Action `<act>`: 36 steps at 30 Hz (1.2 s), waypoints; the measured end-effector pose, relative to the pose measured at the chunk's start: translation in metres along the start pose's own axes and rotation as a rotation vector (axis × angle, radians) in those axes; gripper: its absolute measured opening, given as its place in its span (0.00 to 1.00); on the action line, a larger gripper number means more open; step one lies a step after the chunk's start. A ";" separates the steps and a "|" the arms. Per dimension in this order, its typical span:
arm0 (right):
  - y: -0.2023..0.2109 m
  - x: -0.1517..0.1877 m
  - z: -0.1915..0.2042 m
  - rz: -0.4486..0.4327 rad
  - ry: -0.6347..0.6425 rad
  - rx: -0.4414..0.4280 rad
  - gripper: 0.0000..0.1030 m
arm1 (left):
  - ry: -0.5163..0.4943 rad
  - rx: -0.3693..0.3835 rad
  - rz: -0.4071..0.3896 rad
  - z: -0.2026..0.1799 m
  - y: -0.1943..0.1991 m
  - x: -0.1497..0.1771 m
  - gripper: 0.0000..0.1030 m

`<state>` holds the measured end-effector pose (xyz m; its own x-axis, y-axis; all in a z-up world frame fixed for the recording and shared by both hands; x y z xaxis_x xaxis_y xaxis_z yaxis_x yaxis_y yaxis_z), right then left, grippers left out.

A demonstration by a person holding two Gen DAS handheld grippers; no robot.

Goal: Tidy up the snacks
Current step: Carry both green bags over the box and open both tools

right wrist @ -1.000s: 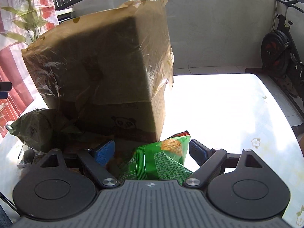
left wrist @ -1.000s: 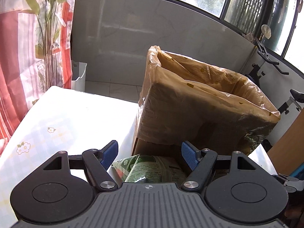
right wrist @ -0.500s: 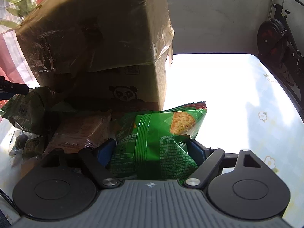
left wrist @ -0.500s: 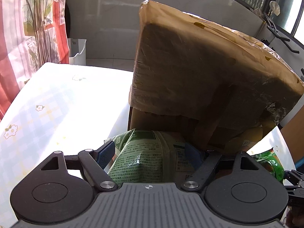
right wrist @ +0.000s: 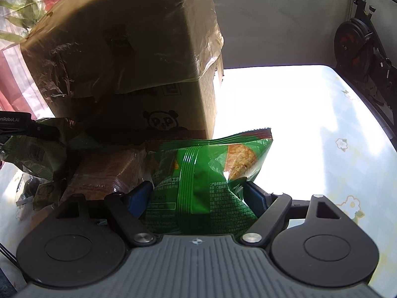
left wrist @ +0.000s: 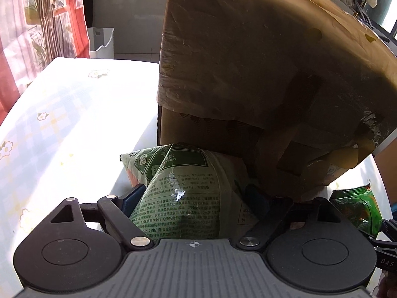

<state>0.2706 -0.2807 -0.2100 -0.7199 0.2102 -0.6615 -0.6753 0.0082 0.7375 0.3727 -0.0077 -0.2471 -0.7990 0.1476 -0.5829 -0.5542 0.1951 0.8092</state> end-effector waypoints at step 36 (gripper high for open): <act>0.126 -0.077 0.023 -0.366 -0.072 -0.188 0.76 | -0.057 -0.133 -0.519 -0.010 0.198 -0.009 0.73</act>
<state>0.2450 -0.2735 -0.0633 -0.4181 0.2943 -0.8594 -0.9070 -0.0820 0.4131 0.2674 0.0197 -0.0809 -0.4000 0.1174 -0.9090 -0.9008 0.1327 0.4135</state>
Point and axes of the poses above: each gripper's, at about its wrist camera, not at the fingertips, and y roughly against the way its jaws point, z to its left, x to its underside, the point moved 7 cm from there along -y, roughly the way its jaws point, and after that the axes turned 8 degrees about -y, right-handed, at the moved point
